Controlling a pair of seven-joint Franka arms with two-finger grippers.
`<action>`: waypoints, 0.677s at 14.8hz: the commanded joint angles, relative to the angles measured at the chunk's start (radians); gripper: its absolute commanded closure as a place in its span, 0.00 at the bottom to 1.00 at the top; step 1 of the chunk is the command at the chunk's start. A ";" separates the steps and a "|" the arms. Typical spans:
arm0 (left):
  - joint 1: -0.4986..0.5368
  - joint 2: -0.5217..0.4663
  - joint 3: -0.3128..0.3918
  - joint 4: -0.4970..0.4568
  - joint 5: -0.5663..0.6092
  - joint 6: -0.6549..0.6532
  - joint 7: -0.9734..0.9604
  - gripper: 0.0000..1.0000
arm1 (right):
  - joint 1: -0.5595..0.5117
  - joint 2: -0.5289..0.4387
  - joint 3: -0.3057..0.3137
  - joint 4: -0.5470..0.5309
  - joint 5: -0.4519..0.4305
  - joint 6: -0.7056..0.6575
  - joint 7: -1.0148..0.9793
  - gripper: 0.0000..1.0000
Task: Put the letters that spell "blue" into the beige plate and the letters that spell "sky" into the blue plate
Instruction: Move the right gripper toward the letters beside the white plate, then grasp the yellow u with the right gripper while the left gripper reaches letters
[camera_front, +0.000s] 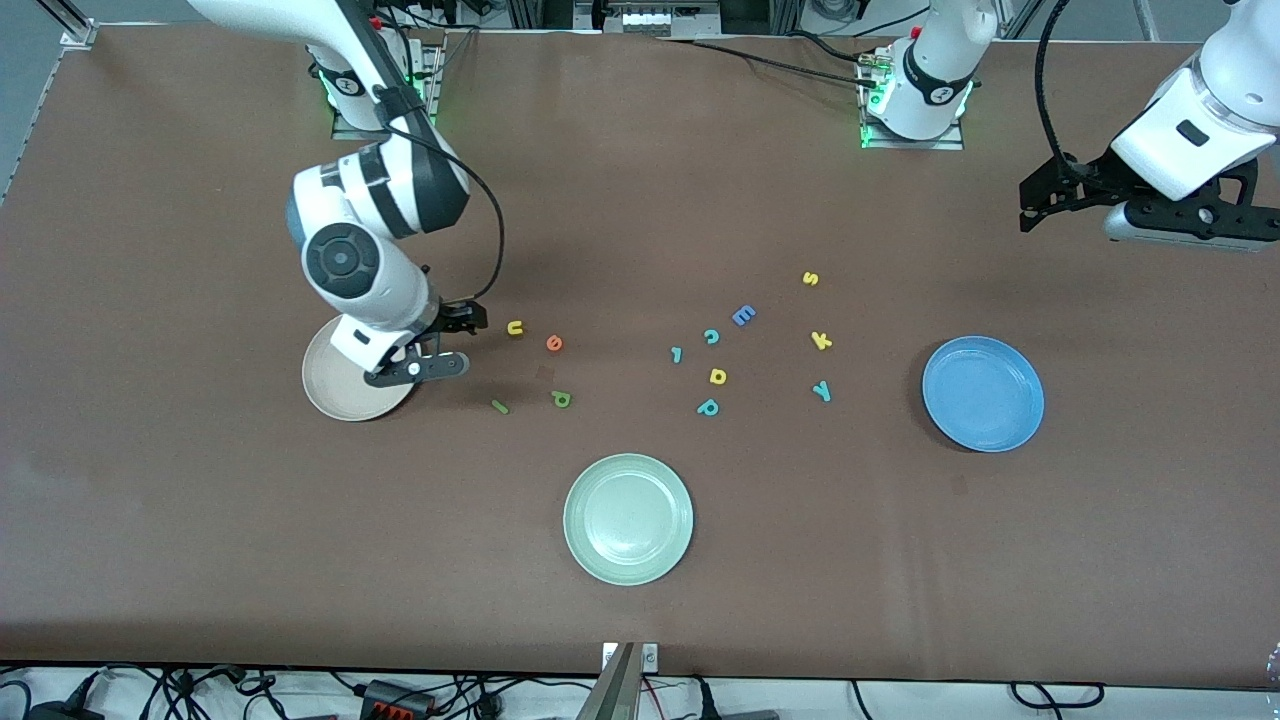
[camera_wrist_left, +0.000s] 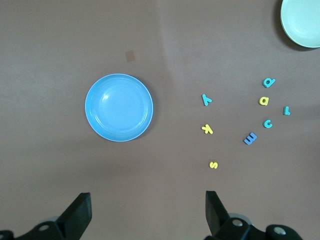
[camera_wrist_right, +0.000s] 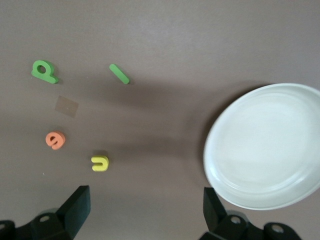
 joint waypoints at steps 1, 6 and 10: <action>0.003 0.018 -0.006 0.037 0.004 -0.029 0.005 0.00 | 0.034 -0.011 -0.004 -0.079 0.031 0.095 0.065 0.00; -0.003 0.077 -0.016 0.037 -0.019 -0.062 0.002 0.00 | 0.089 0.069 0.000 -0.131 0.040 0.250 0.122 0.00; -0.005 0.153 -0.027 0.038 -0.051 0.018 0.001 0.00 | 0.123 0.135 0.000 -0.126 0.072 0.336 0.170 0.00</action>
